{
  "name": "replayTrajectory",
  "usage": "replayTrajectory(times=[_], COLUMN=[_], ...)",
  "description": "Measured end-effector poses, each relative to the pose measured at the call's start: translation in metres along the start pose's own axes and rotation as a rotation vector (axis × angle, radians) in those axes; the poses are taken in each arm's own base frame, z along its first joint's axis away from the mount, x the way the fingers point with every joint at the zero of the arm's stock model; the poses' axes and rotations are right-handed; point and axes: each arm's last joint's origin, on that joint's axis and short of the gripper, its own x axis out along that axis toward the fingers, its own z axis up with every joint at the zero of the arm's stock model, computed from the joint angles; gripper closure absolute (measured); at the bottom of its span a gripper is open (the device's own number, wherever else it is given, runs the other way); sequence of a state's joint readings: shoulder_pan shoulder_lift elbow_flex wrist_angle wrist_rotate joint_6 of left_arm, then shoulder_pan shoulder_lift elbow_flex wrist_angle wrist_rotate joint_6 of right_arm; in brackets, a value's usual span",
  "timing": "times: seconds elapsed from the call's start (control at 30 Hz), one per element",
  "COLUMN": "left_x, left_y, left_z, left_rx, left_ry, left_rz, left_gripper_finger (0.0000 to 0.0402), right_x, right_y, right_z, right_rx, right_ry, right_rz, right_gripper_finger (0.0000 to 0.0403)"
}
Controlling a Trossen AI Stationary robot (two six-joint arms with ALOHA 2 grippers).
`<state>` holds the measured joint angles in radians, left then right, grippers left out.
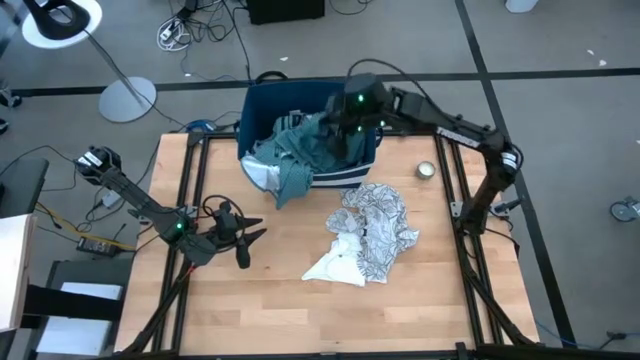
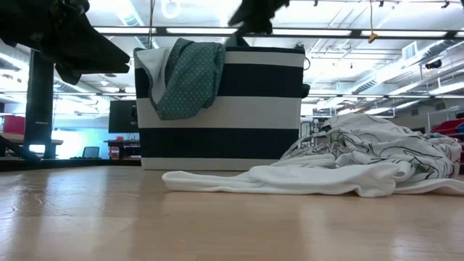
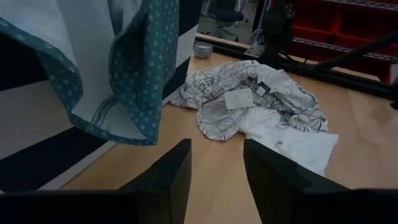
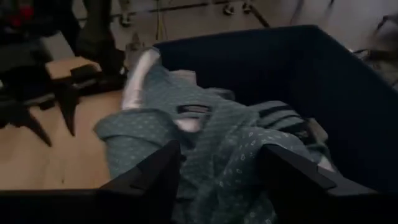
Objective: Sort clothes
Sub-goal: Put the green polo shirt into the blue laundry organizer
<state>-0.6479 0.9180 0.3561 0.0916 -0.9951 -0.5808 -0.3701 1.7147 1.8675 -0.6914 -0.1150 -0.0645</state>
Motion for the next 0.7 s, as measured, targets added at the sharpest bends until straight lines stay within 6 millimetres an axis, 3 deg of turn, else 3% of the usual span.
replayTrajectory(times=[0.1, 0.23, 0.37, 0.5, 0.6, 0.7], left_x=[0.000, 0.000, 0.000, 0.000, 0.000, 0.000], left_y=[0.000, -0.001, -0.001, -0.001, -0.001, -0.001], left_z=[0.000, 0.001, 0.001, 0.001, 0.001, 0.001], left_rx=[-0.002, -0.016, -0.019, -0.019, -0.018, -0.018], left_ry=[-0.001, -0.008, 0.000, 0.000, 0.001, 0.001], left_rz=[-0.001, -0.006, -0.022, -0.023, -0.023, -0.023], left_gripper_finger=[0.0251, 0.0251, 0.0251, 0.0251, 0.0251, 0.0251], right_x=[-0.002, -0.002, -0.004, -0.013, -0.017, -0.014], right_y=[0.017, 0.010, -0.010, -0.025, -0.029, -0.019], right_z=[0.001, -0.005, -0.024, -0.042, -0.047, -0.043], right_rx=[-0.025, 0.036, 0.220, 0.286, 0.297, 0.288], right_ry=[0.006, 0.064, 0.228, 0.406, 0.455, 0.432], right_rz=[-0.110, -0.324, -0.329, -0.394, -0.391, -0.276], right_gripper_finger=[0.0188, 0.0189, 0.0189, 0.0189, 0.0189, 0.0189])
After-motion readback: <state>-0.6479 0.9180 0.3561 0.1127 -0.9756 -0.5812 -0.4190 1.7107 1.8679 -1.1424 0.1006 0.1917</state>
